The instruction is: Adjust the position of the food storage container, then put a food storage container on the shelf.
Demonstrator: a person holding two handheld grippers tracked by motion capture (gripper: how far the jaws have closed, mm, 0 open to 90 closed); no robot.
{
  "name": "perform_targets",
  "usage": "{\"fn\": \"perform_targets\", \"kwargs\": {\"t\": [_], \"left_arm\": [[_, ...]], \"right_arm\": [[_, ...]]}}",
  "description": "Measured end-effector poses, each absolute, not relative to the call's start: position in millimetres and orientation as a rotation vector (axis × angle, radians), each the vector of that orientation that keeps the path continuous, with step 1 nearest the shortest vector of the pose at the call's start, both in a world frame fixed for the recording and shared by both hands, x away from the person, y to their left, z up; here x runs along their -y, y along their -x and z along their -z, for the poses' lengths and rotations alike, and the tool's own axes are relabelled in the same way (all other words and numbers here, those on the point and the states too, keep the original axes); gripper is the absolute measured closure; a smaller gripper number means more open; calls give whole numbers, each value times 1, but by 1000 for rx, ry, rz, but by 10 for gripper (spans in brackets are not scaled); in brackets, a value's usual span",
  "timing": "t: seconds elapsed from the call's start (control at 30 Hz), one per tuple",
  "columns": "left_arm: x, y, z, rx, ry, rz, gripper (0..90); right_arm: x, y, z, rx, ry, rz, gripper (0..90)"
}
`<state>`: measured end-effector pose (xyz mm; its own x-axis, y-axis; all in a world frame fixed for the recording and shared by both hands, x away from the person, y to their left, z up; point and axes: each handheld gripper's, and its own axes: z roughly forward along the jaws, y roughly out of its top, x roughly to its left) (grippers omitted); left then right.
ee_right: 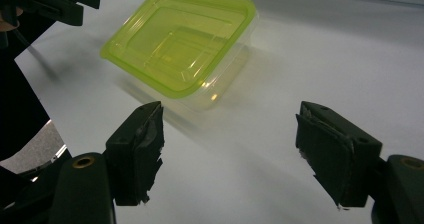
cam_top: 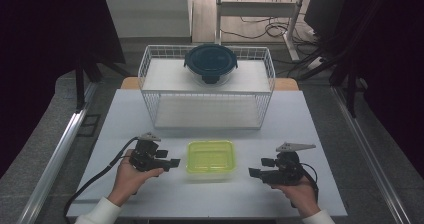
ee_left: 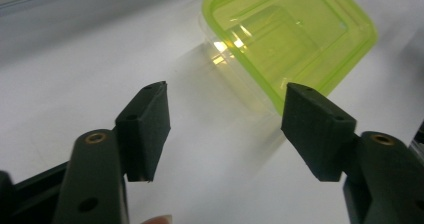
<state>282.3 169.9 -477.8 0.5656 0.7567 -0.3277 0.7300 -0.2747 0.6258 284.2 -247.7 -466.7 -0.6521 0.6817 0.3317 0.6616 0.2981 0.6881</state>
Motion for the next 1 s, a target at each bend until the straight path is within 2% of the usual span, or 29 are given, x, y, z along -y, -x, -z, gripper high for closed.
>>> {"fn": "perform_targets", "kwargs": {"t": [0.47,1.0], "left_arm": [[-175,-280,473,-1208,-1988,-19,251],[-168,-289,480,-1237,-1875,81,257]], "right_arm": [[241,-289,465,-2518,-1274,-1298,271],[219,-308,469,-2501,-1348,-1331,314]]}}
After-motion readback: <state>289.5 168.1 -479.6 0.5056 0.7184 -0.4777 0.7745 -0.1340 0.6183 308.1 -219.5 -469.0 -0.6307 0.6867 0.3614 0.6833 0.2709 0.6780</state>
